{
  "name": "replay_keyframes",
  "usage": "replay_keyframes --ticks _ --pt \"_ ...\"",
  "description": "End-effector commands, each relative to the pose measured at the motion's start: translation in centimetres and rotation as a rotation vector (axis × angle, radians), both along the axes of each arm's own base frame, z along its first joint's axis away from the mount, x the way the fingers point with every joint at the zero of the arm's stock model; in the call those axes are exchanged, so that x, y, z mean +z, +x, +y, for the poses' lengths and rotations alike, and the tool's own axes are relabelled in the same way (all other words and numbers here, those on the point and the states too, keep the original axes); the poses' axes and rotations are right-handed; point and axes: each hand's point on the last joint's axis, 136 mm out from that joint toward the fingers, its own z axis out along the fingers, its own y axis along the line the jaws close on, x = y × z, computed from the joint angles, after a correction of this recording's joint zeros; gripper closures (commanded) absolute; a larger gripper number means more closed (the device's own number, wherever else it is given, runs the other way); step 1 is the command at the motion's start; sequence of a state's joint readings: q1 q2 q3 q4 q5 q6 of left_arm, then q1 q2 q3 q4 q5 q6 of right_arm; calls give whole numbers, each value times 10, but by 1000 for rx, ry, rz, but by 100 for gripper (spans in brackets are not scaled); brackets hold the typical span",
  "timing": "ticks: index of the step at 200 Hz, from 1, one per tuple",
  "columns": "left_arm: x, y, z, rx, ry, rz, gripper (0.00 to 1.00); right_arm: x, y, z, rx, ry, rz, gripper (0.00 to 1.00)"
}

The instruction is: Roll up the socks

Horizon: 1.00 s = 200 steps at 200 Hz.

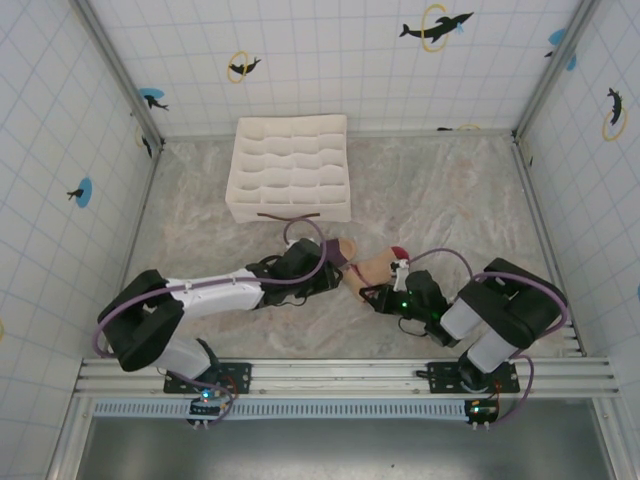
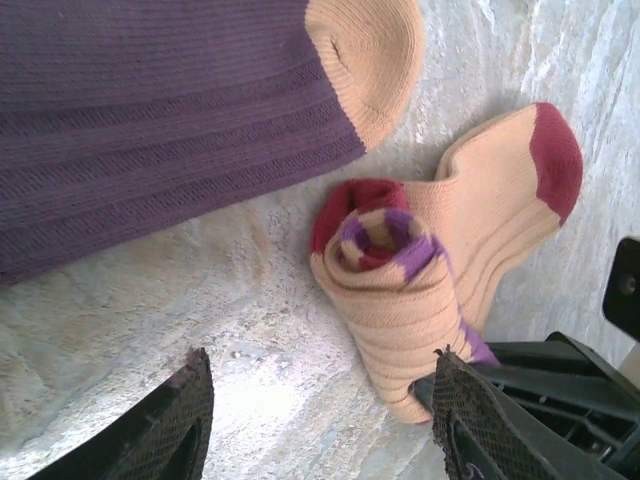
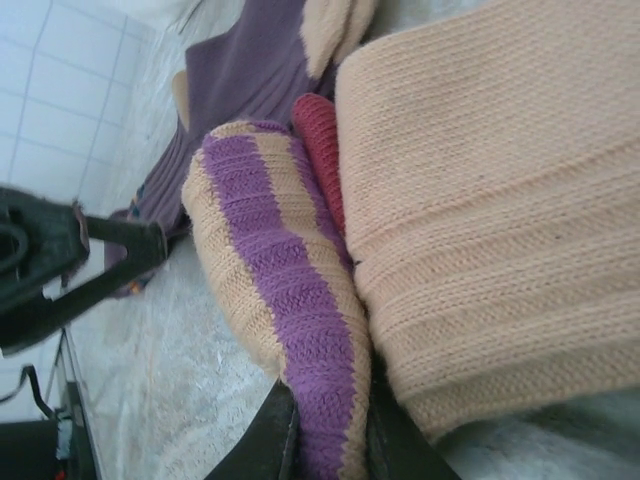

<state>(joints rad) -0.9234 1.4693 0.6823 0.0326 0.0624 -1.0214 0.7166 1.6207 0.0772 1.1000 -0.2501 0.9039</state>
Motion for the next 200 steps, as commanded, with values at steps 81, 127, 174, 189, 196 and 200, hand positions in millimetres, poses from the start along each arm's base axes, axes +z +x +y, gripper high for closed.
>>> replay_keyframes --ticks 81,127,174,189,196,200 --pt "-5 3 -26 -47 -36 -37 41 -107 -66 -94 -303 -261 584 100" --pt "-12 11 -43 -70 -36 -42 43 -105 -68 -93 -309 -230 596 100" --pt "-23 17 -56 -71 -40 -29 45 -103 -64 -89 -304 -218 590 100" --pt "-29 18 -58 -68 -36 -15 46 -103 -63 -88 -301 -213 589 100" --pt "-32 18 -59 -65 -35 -7 47 -103 -63 -87 -300 -212 588 100" --pt "-34 18 -59 -62 -34 -4 47 -102 -63 -87 -299 -210 588 100"
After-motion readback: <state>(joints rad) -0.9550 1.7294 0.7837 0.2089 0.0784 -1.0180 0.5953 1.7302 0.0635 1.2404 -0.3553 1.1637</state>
